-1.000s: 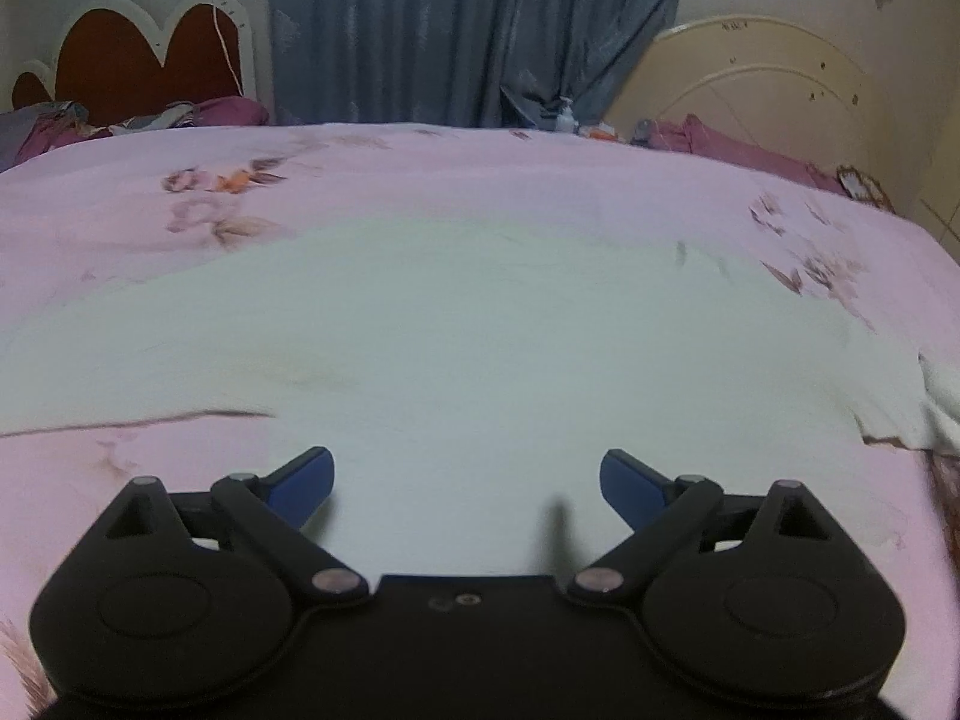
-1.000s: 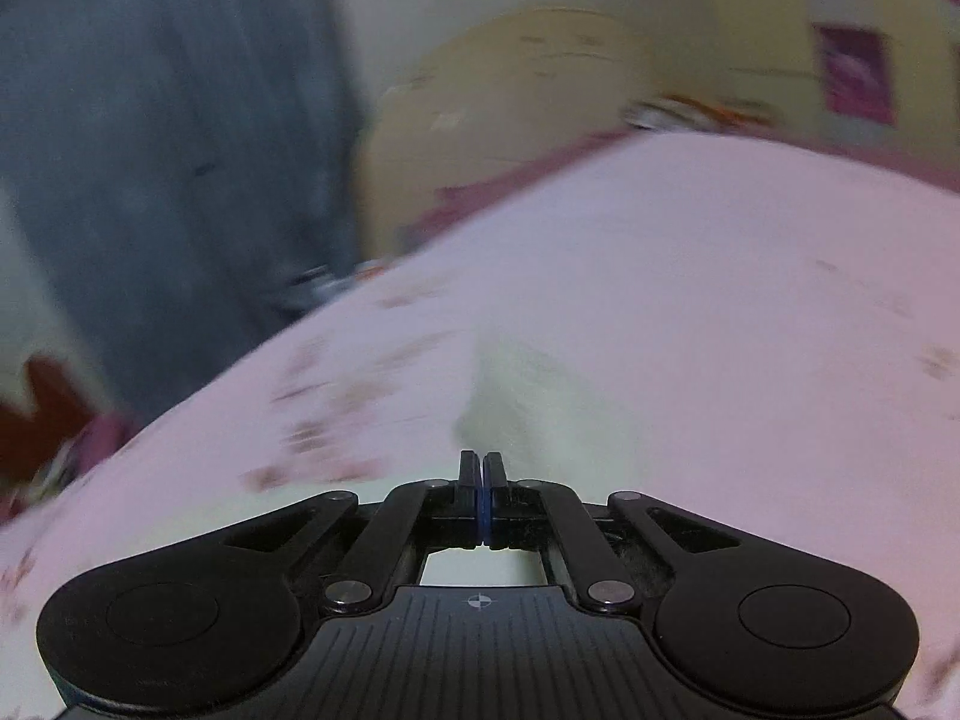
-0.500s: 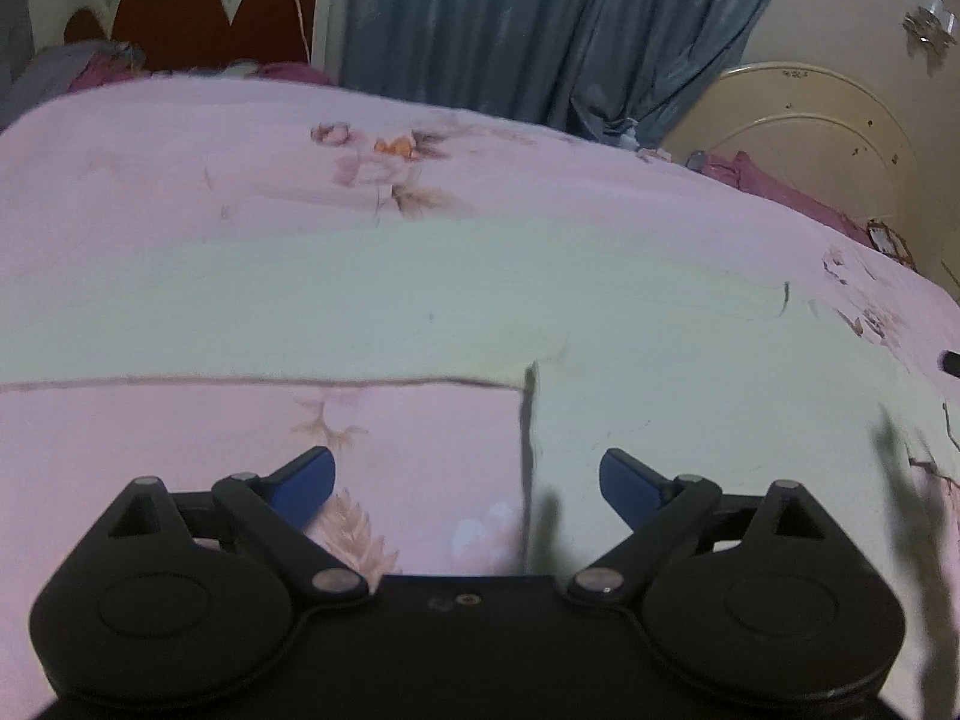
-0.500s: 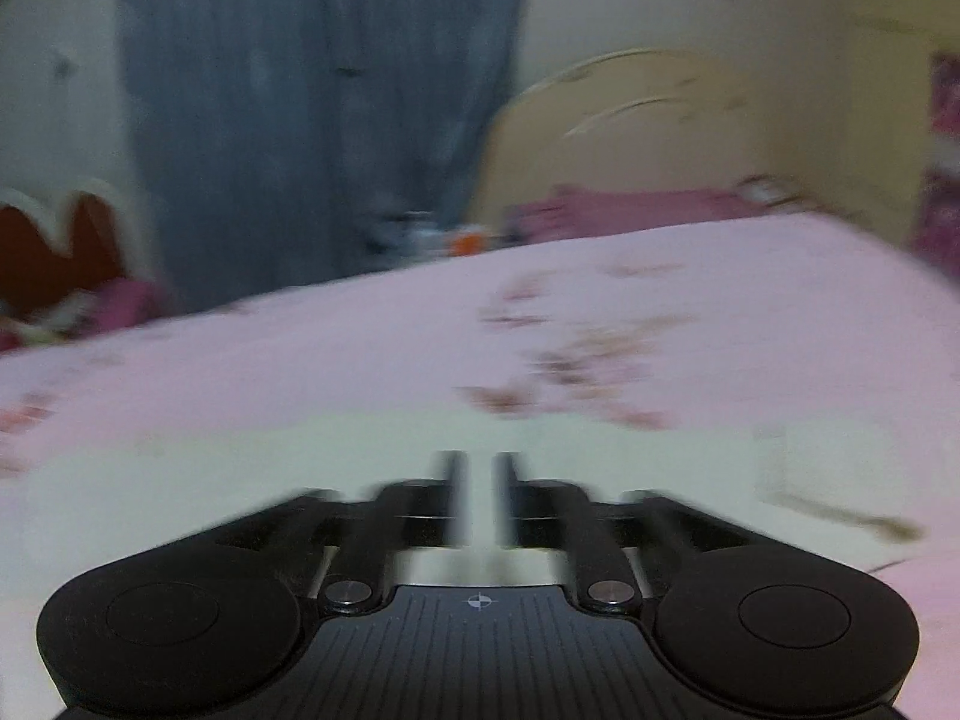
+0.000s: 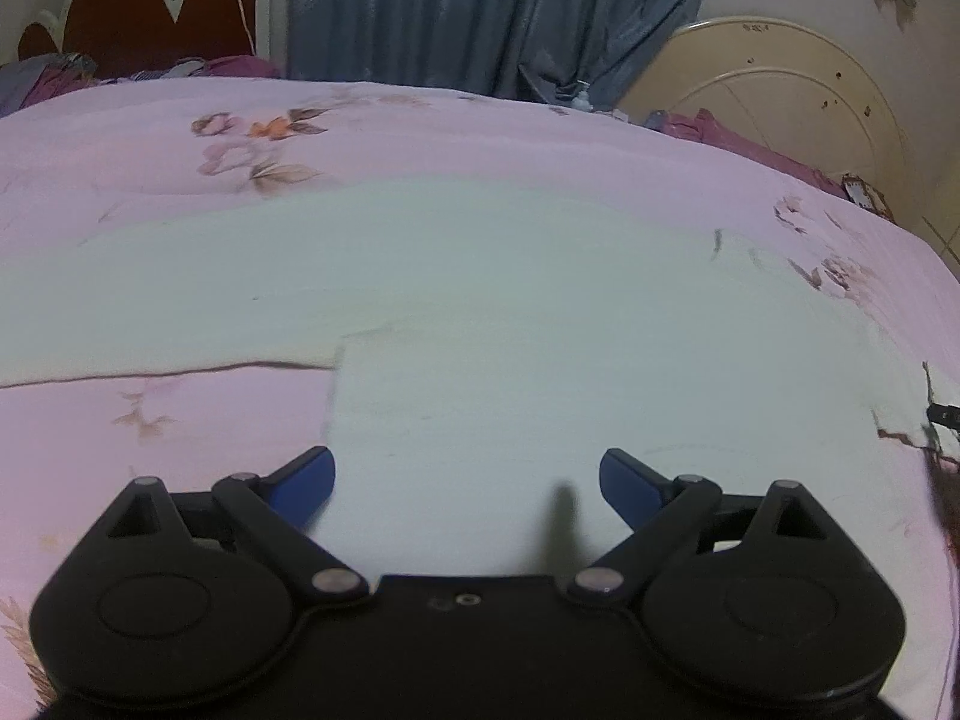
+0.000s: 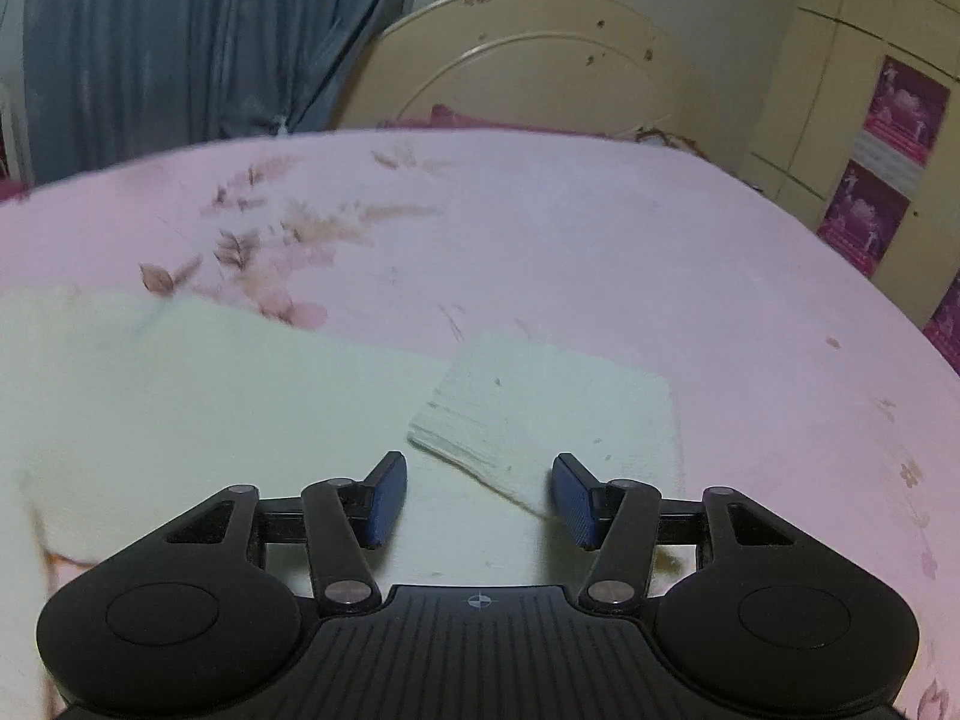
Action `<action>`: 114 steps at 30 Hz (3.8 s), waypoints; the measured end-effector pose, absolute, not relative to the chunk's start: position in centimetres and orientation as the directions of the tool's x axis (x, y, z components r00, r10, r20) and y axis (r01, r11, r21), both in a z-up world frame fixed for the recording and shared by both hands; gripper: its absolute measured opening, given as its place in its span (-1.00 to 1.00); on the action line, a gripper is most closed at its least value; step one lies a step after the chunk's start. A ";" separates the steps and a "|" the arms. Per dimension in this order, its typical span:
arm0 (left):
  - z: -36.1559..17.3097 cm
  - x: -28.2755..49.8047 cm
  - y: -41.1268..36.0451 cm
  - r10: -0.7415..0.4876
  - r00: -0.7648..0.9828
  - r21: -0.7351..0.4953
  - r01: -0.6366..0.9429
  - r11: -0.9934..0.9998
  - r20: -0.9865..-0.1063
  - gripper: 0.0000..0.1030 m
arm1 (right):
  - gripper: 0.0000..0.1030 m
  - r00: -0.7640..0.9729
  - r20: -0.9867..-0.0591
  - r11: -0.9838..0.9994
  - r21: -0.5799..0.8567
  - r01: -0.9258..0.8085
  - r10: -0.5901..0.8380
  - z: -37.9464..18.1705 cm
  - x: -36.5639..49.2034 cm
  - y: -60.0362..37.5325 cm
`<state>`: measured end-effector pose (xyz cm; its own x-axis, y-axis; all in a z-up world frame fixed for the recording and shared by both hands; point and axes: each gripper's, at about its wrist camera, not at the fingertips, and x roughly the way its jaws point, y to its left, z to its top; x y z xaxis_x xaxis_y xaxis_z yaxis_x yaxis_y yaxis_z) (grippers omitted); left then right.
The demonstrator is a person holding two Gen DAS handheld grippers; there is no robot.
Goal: Fold small clothes
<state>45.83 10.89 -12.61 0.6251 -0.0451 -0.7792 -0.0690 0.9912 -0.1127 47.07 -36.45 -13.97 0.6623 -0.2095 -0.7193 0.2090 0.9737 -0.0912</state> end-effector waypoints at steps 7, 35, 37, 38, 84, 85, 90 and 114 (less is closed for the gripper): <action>-12.6 45.6 8.7 -0.024 0.624 -0.094 -0.080 0.992 -0.781 0.85 | -0.61 0.683 -0.718 0.976 0.022 0.216 -0.135 -13.8 47.8 -39.8; -12.4 40.2 22.5 0.006 0.627 -0.134 -0.176 0.975 -0.779 0.63 | -0.96 0.655 -0.634 0.911 0.270 -0.310 0.411 -10.3 46.6 -6.4; -12.3 40.0 23.4 0.008 0.630 -0.140 -0.185 0.973 -0.776 0.63 | -0.96 0.641 -0.649 0.911 0.266 -0.315 0.410 -11.2 47.1 -5.2; -12.2 39.9 23.7 0.008 0.633 -0.143 -0.187 0.972 -0.774 0.63 | -0.95 0.633 -0.655 0.910 0.266 -0.318 0.412 -11.7 47.3 -4.8; -14.1 52.2 15.9 -0.284 0.704 -0.447 -0.053 0.893 -0.651 -0.95 | -0.48 0.700 -0.693 0.954 0.294 0.055 0.173 -14.2 45.1 -26.6; -14.2 52.3 16.2 -0.282 0.702 -0.447 -0.057 0.892 -0.653 -0.95 | -0.50 0.699 -0.693 0.955 0.292 0.051 0.175 -14.2 45.0 -26.7; -15.1 52.3 15.8 -0.262 0.659 -0.378 -0.038 0.925 -0.705 -0.95 | -0.59 0.696 -0.693 0.957 0.289 0.026 0.190 -14.3 44.9 -26.7; -13.7 52.9 16.0 -0.126 0.737 -0.217 -0.029 0.976 -0.664 -0.75 | -1.00 0.702 -0.683 0.975 0.209 -0.076 0.201 -12.6 54.4 -26.7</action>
<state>52.85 16.05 -13.73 0.7371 -0.1258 -0.6639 -0.0285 0.9759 -0.2165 54.43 -26.70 -12.60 0.7017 0.2013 -0.6834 -0.0759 0.9749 0.2093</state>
